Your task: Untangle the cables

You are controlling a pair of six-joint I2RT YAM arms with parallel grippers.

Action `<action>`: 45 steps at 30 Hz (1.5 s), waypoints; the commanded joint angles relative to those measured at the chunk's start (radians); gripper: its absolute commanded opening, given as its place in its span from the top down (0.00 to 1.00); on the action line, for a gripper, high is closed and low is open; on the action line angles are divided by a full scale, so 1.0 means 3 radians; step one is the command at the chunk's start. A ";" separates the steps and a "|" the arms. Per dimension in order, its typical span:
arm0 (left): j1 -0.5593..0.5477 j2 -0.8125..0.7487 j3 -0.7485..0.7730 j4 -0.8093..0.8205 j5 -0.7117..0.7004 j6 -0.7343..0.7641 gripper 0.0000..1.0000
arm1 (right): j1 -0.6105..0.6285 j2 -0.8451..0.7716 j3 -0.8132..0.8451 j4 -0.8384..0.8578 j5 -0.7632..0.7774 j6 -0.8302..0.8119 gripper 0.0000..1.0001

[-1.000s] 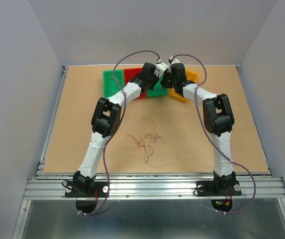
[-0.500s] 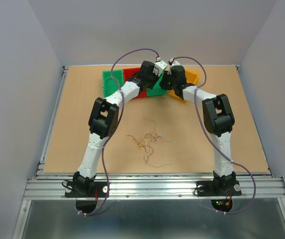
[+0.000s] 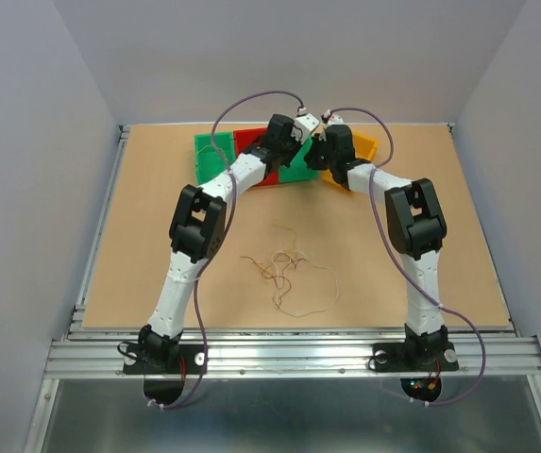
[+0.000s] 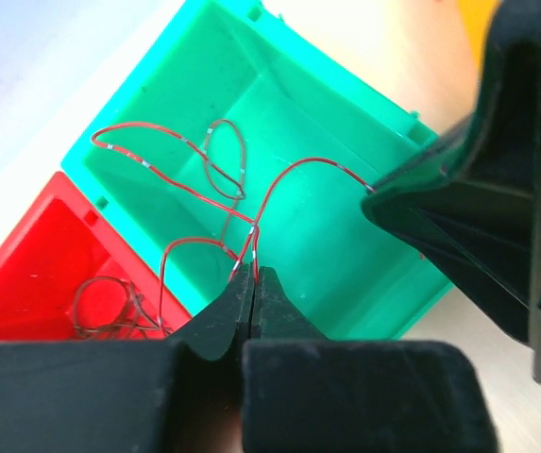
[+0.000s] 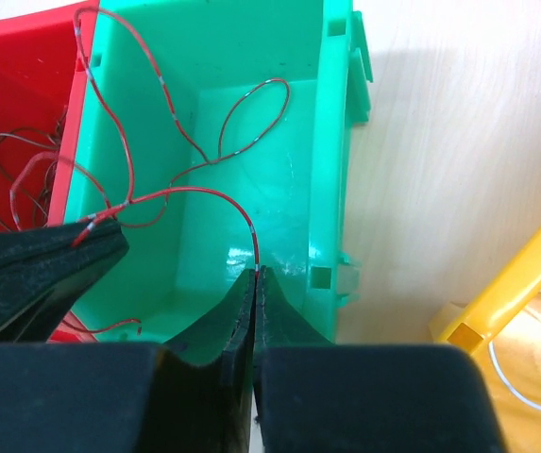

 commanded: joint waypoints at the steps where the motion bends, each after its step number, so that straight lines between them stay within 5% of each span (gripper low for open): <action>1: -0.0014 0.0059 0.0236 0.0148 -0.0174 0.0114 1.00 | 0.0036 0.0001 0.0109 0.0256 0.0006 0.0092 0.99; 13: -0.0009 0.0397 0.0323 0.0445 -0.0220 -0.0427 1.00 | 0.0118 0.0267 -0.0014 0.0675 0.0252 0.0582 1.00; 18: 0.0083 0.0187 0.0002 0.0787 0.0204 -0.0847 1.00 | 0.0123 0.0252 -0.0080 0.0788 0.0216 0.0649 0.99; 23: 0.0093 0.0172 -0.0014 0.0793 0.0179 -0.0878 0.97 | 0.0118 0.0104 -0.0315 0.1038 0.0282 0.0685 0.83; 45: 0.0175 -0.0053 -0.0014 0.1017 0.0030 -0.0490 1.00 | 0.0113 -0.0571 -0.1118 0.1535 0.0655 0.0476 0.62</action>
